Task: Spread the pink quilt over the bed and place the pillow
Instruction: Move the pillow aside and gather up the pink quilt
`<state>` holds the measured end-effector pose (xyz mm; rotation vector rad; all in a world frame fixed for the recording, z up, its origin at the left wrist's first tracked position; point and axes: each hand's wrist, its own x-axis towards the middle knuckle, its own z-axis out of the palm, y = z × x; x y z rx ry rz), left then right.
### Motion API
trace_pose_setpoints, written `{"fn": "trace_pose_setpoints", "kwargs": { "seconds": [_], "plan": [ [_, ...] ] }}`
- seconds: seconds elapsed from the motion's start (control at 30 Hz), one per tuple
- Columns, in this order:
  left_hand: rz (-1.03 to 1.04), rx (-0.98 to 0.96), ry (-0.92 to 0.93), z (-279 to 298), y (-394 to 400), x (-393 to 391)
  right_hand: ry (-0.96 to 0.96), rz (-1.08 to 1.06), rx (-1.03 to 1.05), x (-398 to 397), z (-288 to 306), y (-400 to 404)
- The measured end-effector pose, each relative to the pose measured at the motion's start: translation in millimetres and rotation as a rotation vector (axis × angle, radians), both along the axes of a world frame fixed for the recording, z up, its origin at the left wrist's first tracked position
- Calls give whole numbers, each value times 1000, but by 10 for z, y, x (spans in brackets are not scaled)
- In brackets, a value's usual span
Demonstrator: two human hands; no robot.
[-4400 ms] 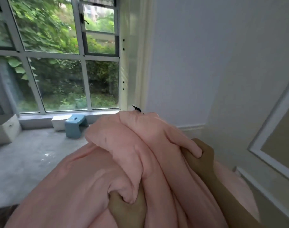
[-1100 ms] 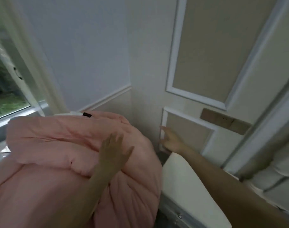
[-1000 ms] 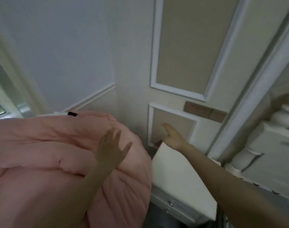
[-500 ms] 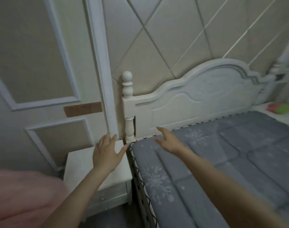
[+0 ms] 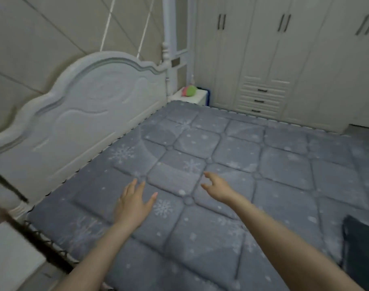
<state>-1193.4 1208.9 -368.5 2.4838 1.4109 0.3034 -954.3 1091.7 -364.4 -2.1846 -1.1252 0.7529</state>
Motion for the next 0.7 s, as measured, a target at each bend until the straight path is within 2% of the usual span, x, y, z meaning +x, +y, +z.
{"fn": "trace_pose_setpoints", "kwargs": {
  "seconds": [0.13, 0.3, 0.53, 0.7],
  "plan": [
    [-247, -27, 57, -129, -460, 944, 19, -252, -41, 610, -137, -998],
    [-522, -62, 51, -317, -1080, 1810, 68, -541, -83, 954, -238, -2132],
    [-817, -201, 86, -705, -1975, 2545, 68, -853, -172, 907, -495, -3415],
    [-952, -216, 122, -882, -2595, 2760, 93, -983, -195, 803, -689, -4105]
  ]
}}
